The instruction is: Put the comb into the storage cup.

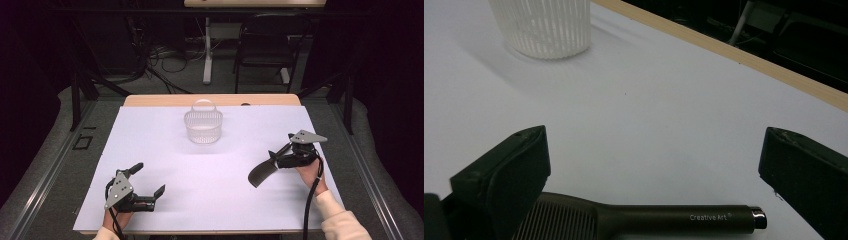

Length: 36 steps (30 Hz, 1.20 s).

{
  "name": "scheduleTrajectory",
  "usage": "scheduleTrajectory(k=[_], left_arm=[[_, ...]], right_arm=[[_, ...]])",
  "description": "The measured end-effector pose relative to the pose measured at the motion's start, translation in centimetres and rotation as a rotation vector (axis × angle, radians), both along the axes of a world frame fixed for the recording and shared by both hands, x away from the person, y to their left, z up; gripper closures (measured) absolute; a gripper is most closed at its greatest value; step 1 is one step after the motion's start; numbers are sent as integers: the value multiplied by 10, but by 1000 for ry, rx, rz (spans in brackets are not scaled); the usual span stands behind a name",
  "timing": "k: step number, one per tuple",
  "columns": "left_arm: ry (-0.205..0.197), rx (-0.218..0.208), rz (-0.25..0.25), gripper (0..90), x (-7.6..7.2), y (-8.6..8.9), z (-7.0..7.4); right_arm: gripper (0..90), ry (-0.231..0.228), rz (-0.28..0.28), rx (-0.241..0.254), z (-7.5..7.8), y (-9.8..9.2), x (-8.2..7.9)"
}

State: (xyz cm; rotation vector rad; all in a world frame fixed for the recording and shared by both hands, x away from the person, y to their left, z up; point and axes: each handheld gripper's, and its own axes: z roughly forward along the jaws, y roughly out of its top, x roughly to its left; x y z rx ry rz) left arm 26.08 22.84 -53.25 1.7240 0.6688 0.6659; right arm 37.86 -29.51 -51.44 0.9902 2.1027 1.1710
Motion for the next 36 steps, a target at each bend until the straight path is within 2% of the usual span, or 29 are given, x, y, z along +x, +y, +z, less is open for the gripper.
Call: scheduleTrajectory(k=[24, 28, 33, 36], left_arm=[[-7, 1, 2, 1, -1, 0, 0], [-14, 11, 4, 1, -1, 0, 1], [-18, 16, 3, 1, -1, 0, 1], [-17, 15, 3, 1, -1, 0, 1]], right_arm=[[0, 31, -47, -5, 1, -8, 24], [26, 37, -55, -7, -2, -10, 29], [176, 49, -61, -37, -5, -9, 32], [365, 53, -51, -55, -6, -9, 34]])
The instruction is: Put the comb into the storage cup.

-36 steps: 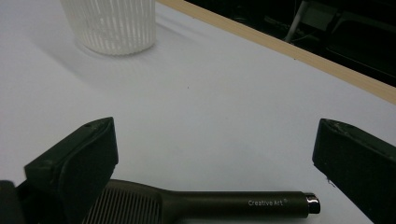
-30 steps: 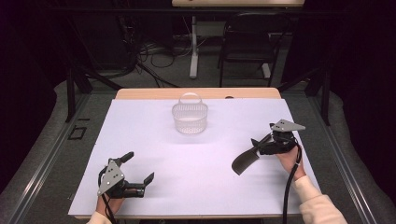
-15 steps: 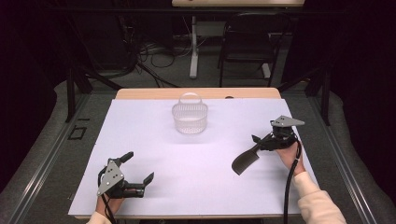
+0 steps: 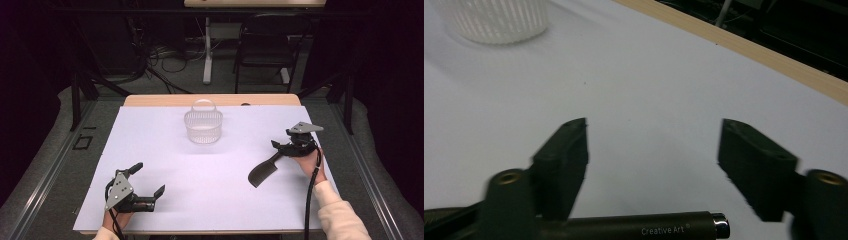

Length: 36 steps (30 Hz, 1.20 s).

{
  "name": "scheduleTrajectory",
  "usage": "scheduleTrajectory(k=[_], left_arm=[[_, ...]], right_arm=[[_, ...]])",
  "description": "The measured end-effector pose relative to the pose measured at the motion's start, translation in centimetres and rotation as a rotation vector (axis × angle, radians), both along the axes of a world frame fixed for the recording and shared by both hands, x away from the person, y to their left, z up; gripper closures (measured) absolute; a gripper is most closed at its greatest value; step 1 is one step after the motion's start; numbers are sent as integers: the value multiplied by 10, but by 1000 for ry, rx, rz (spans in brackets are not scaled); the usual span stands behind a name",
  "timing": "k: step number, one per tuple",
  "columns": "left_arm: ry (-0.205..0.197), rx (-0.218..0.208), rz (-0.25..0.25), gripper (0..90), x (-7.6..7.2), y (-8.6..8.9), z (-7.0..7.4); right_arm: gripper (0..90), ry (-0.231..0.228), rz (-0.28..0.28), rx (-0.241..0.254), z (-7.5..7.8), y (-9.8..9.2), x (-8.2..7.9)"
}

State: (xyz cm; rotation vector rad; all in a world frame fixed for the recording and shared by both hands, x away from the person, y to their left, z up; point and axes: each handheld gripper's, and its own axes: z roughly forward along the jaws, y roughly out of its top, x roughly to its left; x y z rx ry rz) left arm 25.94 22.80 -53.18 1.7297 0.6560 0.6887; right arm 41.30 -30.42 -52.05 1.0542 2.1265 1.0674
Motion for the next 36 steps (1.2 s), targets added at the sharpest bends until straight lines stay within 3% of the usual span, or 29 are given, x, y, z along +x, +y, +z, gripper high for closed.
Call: scheduleTrajectory(k=[5, 12, 21, 36], left_arm=[[0, 1, 0, 1, 0, 0, 0], [1, 1, 0, 1, 0, 0, 0], [2, 1, 0, 1, 0, 0, 0], [1, 2, -1, 1, 0, 0, 0]], right_arm=[[635, 11, -2, -11, 0, -4, 4], [891, 11, -58, -54, -6, -12, 10], [900, 38, -92, -149, -16, -14, 18], [900, 88, -99, -216, -24, -13, 22]])
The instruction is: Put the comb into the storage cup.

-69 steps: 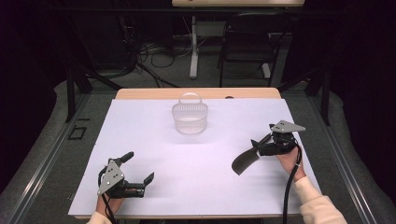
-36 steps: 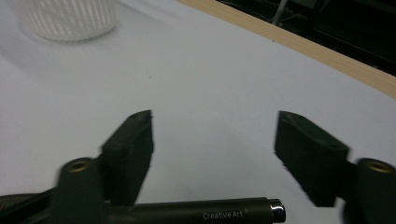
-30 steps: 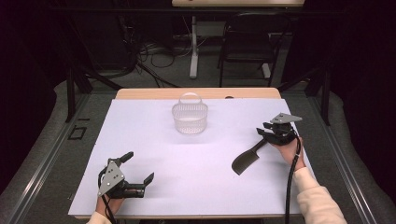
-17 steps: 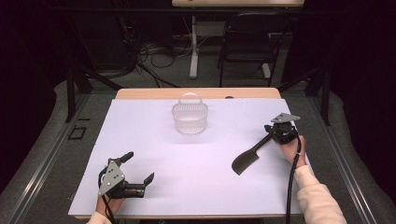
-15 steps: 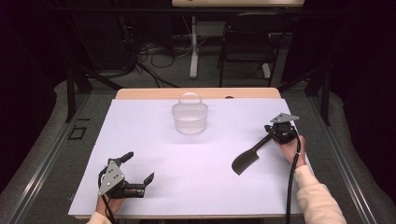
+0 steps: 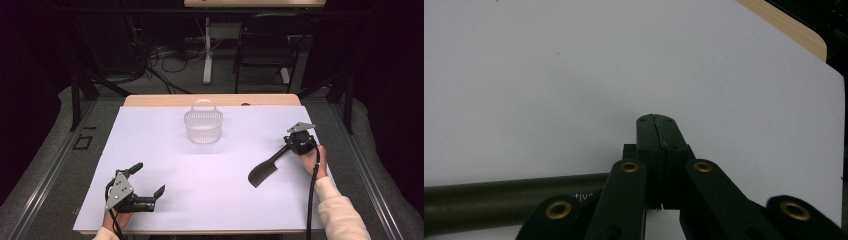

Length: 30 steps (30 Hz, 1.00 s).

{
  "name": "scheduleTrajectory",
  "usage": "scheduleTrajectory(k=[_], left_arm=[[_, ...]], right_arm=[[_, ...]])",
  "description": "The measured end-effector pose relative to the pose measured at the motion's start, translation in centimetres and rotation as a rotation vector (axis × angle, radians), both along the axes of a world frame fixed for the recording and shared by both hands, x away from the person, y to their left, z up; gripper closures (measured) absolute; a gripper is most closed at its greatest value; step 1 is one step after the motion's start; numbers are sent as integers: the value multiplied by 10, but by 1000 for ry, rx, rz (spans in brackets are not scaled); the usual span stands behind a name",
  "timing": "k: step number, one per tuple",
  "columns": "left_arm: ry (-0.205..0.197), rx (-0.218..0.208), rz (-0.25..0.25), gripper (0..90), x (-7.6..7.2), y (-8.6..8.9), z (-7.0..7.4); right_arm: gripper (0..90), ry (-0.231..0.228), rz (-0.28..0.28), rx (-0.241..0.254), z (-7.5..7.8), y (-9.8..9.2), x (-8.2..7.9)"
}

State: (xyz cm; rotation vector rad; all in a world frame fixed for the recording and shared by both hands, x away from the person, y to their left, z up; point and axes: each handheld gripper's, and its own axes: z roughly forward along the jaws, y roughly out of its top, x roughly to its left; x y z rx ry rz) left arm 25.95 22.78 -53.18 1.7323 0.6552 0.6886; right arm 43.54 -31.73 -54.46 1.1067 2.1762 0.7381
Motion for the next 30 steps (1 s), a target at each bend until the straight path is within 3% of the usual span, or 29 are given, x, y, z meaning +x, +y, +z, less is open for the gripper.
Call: scheduleTrajectory(k=[14, 30], left_arm=[[-2, 4, 0, 1, 0, 0, 0], [-7, 4, 2, 1, -1, 1, 1]], right_arm=[[900, 30, -11, -35, 0, -1, -1], [900, 93, -39, -20, 0, -5, -5]])
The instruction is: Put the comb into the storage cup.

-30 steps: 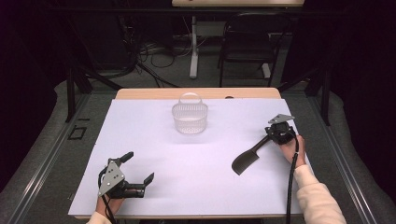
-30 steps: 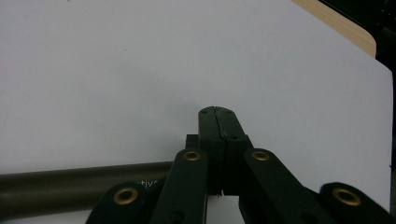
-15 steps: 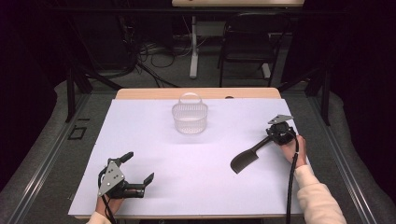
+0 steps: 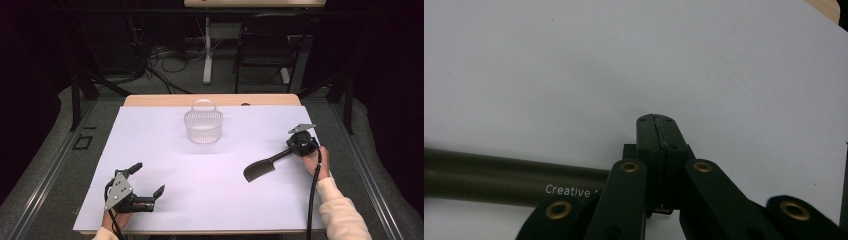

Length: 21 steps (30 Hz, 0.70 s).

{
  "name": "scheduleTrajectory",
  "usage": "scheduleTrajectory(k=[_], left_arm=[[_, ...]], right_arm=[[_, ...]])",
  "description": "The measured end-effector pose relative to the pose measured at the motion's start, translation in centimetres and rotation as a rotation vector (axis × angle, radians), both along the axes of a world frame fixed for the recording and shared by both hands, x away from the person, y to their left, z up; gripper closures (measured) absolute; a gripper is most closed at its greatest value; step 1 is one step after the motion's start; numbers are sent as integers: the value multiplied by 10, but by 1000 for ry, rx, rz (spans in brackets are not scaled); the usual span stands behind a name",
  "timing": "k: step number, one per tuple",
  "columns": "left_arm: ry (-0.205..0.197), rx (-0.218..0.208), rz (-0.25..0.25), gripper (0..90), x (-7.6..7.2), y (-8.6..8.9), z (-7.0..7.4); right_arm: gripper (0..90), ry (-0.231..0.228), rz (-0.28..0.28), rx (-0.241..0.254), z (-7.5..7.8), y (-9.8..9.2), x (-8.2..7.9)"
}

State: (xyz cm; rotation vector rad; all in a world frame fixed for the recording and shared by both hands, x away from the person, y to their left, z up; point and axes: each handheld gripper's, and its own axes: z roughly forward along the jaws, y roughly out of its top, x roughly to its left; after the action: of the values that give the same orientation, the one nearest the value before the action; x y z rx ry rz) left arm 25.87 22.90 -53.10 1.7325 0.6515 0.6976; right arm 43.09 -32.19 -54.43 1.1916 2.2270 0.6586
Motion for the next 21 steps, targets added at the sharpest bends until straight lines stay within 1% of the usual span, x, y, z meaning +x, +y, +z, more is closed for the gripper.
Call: scheduleTrajectory(k=[6, 14, 21], left_arm=[[0, 3, -1, 1, 0, 0, 0], [-1, 2, -2, 1, 0, 0, 0], [-1, 2, -1, 1, 0, 0, 0]], right_arm=[[900, 19, -6, -6, 0, -2, -3], [900, 40, -11, 10, 2, -7, -9], [900, 62, -8, 10, 2, -7, -11]])
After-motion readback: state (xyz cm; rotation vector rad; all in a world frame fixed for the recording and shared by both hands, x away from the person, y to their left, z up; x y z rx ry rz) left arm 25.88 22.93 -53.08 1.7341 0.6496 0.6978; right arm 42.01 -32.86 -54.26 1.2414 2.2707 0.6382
